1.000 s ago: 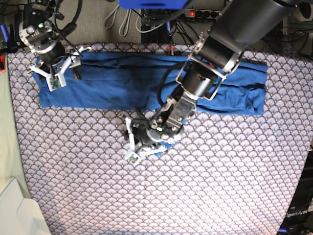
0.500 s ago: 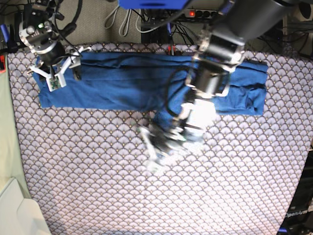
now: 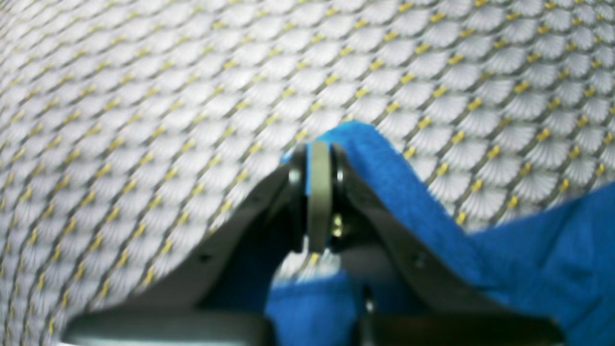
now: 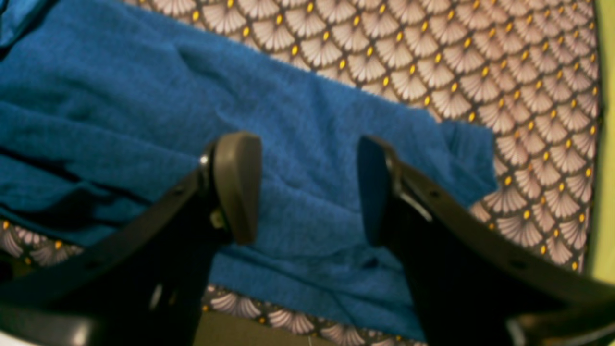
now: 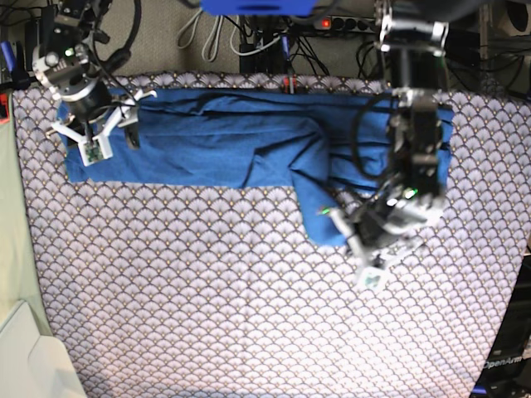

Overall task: Fold the T-shirt properly
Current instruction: 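Fold the held fabric onto the shirt with the left gripper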

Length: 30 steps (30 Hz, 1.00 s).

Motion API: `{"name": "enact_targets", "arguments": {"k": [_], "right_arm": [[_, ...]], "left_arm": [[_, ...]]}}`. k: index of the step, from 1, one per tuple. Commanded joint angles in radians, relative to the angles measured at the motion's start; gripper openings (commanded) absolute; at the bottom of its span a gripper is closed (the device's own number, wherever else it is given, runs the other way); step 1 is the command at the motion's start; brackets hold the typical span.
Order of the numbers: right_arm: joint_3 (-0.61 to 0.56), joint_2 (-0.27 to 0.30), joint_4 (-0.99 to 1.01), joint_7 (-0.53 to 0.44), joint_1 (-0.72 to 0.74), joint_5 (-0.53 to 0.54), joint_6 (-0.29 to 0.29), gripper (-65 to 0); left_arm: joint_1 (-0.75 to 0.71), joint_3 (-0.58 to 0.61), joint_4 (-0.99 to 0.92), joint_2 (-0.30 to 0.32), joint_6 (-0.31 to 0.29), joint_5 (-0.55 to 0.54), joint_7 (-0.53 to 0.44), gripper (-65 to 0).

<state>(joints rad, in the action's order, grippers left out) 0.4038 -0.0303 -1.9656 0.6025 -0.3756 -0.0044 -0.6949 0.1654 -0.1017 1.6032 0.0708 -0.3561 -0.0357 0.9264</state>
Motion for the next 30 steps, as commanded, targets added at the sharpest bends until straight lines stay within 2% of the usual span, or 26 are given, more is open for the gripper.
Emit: {"name": "enact_targets", "arguments": {"k": [1,3,7,11,14,17,30], "right_arm": [[0.002,0.010,-0.016,-0.023,0.008,0.010,-0.003,-32.1],[0.002,0.010,-0.016,-0.023,0.010,0.010,-0.003,-32.1],[0.002,0.010,-0.016,-0.023,0.010,0.010,-0.003,-32.1],[0.002,0.010,-0.016,-0.023,0.010,0.010,-0.003,-32.1],[0.002,0.010,-0.016,-0.023,0.010,0.010,-0.003,-32.1],[0.002,0.010,-0.016,-0.023,0.010,0.010,-0.003,-32.1],[0.002,0.008,-0.016,-0.023,0.007,0.010,-0.003,-32.1]], "left_arm": [[-0.003,-0.022,0.050,0.004,-0.001,-0.008,-0.005,-64.7],[-0.043,-0.071,0.115,0.016,-0.010,-0.008,0.009,-64.7],[-0.106,-0.160,0.187,0.045,-0.111,-0.008,0.046,-64.7],[-0.149,-0.277,0.225,0.047,-0.195,0.000,0.095,-64.7],[-0.183,-0.359,0.240,0.053,-0.261,0.001,0.095,-64.7],[-0.204,-0.393,0.240,0.079,-0.312,0.001,0.099,-64.7],[-0.289,-0.396,0.296,0.182,-0.324,0.001,0.099,-64.7]]}}
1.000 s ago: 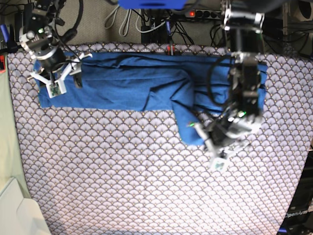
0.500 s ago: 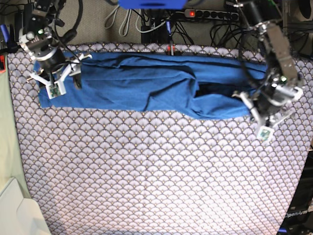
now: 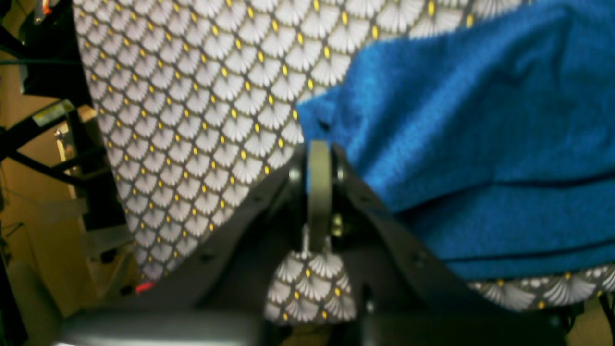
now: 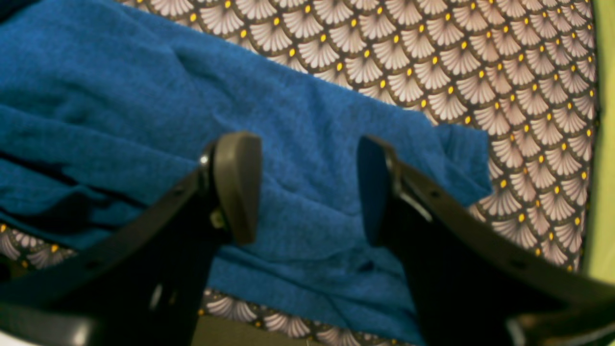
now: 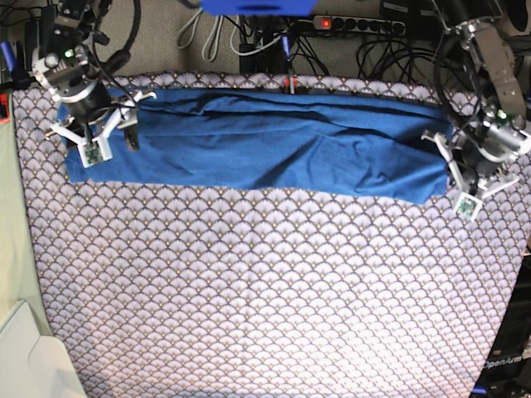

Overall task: Fold the T-shirt properly
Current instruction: 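Fold the held fabric onto the shirt with the left gripper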

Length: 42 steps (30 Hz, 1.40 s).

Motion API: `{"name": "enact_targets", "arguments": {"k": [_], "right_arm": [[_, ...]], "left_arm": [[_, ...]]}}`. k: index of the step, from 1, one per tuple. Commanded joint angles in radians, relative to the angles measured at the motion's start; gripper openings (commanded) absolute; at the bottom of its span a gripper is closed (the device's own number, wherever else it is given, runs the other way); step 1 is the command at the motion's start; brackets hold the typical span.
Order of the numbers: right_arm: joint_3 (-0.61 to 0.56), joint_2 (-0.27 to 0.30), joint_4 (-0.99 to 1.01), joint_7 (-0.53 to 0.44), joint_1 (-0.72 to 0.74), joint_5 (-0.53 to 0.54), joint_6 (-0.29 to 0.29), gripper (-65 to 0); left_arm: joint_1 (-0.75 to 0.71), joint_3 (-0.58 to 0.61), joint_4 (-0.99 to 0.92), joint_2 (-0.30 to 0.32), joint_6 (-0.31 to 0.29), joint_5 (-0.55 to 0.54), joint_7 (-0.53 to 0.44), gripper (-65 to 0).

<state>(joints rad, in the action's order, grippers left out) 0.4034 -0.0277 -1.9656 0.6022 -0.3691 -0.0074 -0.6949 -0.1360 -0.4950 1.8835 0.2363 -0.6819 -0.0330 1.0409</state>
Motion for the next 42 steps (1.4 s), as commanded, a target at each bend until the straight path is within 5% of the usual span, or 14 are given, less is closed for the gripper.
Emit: {"name": "enact_targets", "arguments": {"k": [1,31,34,40,42], "right_arm": [[0.002,0.005,-0.016,-0.023,0.000,0.013,-0.003,-32.1],[0.002,0.005,-0.016,-0.023,-0.001,0.013,-0.003,-32.1],[0.002,0.005,-0.016,-0.023,0.000,0.013,-0.003,-32.1],[0.002,0.005,-0.016,-0.023,-0.001,0.013,-0.003,-32.1],[0.002,0.005,-0.016,-0.023,-0.003,0.013,-0.003,-32.1]], "left_arm": [[0.011,-0.003,0.015,0.021,0.001,-0.002,-0.015,-64.7],[-0.069,-0.055,-0.066,-0.007,0.000,-0.002,-0.021,-64.3],[-0.069,-0.055,-0.065,-0.005,0.000,-0.002,-0.018,-56.7],[-0.069,-0.063,-0.063,-0.005,0.000,-0.008,-0.024,-20.7],[-0.069,-0.063,-0.065,-0.005,0.000,-0.008,-0.024,-14.1]]}}
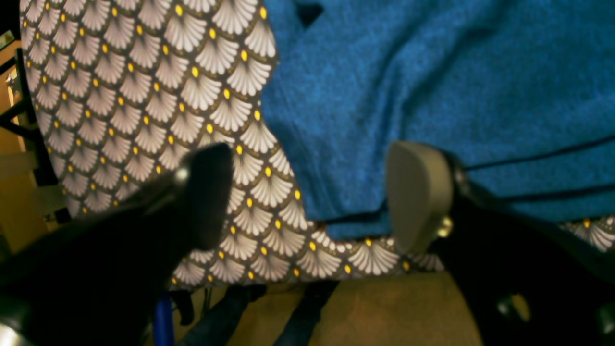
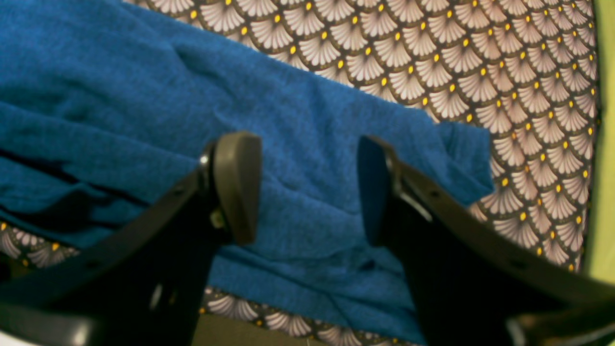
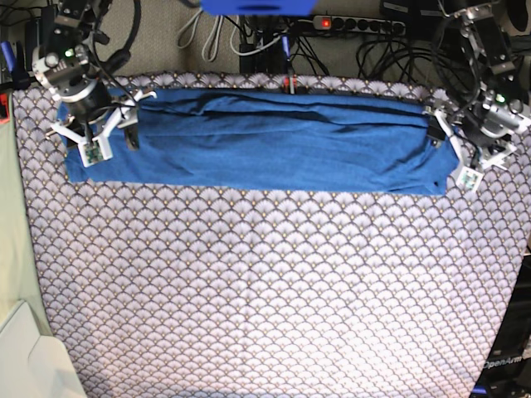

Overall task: Fold the T-shirt properly
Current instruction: 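Fold the held fabric onto the shirt with the left gripper, then grasp the shirt's end edge with the left gripper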

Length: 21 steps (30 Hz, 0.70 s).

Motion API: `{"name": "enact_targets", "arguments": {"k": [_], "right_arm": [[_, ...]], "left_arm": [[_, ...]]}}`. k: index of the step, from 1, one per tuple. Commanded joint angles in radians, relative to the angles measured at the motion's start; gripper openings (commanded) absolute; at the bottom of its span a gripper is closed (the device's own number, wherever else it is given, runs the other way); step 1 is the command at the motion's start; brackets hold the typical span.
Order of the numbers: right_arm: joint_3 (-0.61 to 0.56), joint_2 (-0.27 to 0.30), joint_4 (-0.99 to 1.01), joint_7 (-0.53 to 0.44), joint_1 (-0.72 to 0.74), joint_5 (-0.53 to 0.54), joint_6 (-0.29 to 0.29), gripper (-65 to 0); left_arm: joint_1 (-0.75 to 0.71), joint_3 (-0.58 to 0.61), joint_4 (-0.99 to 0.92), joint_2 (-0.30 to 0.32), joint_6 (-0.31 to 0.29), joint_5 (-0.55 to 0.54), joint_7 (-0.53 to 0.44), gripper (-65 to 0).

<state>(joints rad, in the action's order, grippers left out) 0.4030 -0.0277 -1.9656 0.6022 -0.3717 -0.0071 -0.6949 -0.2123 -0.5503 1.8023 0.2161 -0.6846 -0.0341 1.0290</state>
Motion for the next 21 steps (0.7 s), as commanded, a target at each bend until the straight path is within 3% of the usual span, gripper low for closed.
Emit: {"name": "enact_targets", "arguments": {"k": [1,12,16,21], "right_arm": [[0.003,0.005,-0.016,-0.023,0.000,0.012,-0.003,-32.1],[0.003,0.007,-0.016,-0.023,-0.002,0.012,-0.003,-32.1],[0.003,0.007,-0.016,-0.023,-0.002,0.012,-0.003,-32.1],[0.003,0.007,-0.016,-0.023,-0.002,0.012,-0.003,-32.1]], "left_arm": [[0.009,-0.007,0.015,0.015,0.003,-0.007,-0.013,-12.2],[0.050,-0.009,-0.129,0.024,0.001,-0.011,-0.016,-11.7],[0.073,-0.011,-0.167,0.029,-0.014,-0.086,-0.016,-11.7],[0.100,-0.011,-0.238,0.033,-0.014,-0.100,-0.014,-11.7]]}}
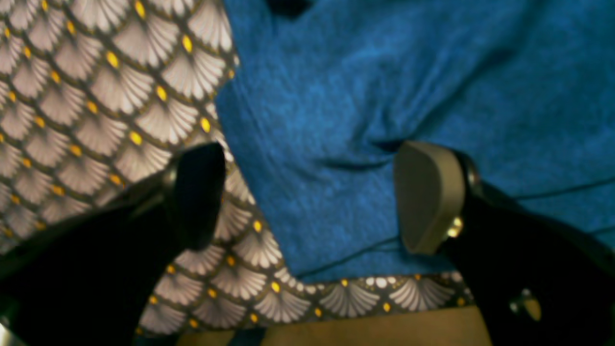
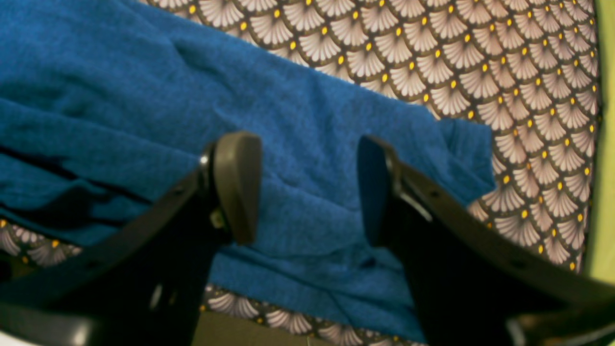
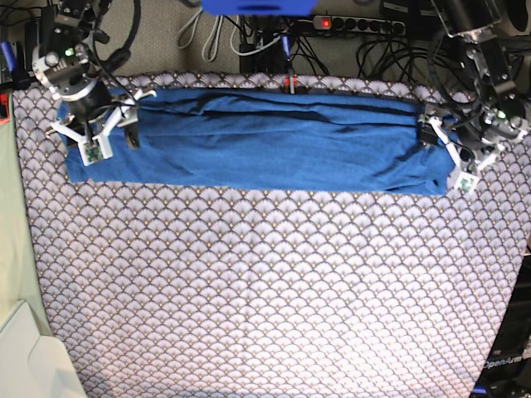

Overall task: Fold the T-shirt properly
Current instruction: 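Grasp the shirt's end edge with the left gripper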

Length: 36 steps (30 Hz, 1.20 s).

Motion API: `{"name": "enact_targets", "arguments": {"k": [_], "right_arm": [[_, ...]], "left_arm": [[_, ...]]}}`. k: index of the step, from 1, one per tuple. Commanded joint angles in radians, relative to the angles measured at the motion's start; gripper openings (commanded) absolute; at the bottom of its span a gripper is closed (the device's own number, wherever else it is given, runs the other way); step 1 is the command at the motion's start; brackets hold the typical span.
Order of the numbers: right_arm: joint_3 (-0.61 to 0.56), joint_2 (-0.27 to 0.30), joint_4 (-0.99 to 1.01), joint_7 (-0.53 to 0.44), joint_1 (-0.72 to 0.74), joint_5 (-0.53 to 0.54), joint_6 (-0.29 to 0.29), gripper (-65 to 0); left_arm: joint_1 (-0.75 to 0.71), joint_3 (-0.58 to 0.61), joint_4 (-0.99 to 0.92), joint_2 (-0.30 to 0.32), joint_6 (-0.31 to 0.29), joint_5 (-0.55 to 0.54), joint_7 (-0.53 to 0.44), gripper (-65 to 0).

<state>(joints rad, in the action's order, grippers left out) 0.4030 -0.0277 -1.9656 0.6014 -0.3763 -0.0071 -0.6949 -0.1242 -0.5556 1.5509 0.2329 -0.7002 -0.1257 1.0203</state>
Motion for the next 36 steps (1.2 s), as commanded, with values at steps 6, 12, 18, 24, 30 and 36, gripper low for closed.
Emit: {"name": "enact_targets", "arguments": {"k": [6,12,18,24,30,36], "right_arm": [[0.003,0.007,-0.016,-0.022,0.004,0.012,-0.003,-32.1],[0.003,0.010,-0.016,-0.022,0.009,0.012,-0.003,-32.1],[0.003,0.010,-0.016,-0.022,0.010,0.012,-0.003,-32.1],[0.003,0.010,-0.016,-0.022,0.010,0.012,-0.003,-32.1],[0.004,0.010,-0.016,-0.022,0.010,0.012,-0.003,-32.1],[0.006,0.010,-0.016,-0.022,0.009,0.012,-0.003,-32.1]], "left_arm": [[0.045,-0.005,-0.083,0.013,0.002,-0.010,-0.007,-11.7],[0.067,-0.005,-0.146,0.012,0.002,-0.012,-0.007,-11.7],[0.062,0.004,-0.154,0.009,0.002,-0.064,-0.005,-12.1],[0.059,0.006,-0.154,0.016,0.002,-0.134,-0.001,-26.7],[0.065,0.001,-0.154,0.013,0.002,-0.128,0.004,-65.0],[0.065,0.004,-0.089,0.015,0.002,-0.127,0.005,-64.4]]}}
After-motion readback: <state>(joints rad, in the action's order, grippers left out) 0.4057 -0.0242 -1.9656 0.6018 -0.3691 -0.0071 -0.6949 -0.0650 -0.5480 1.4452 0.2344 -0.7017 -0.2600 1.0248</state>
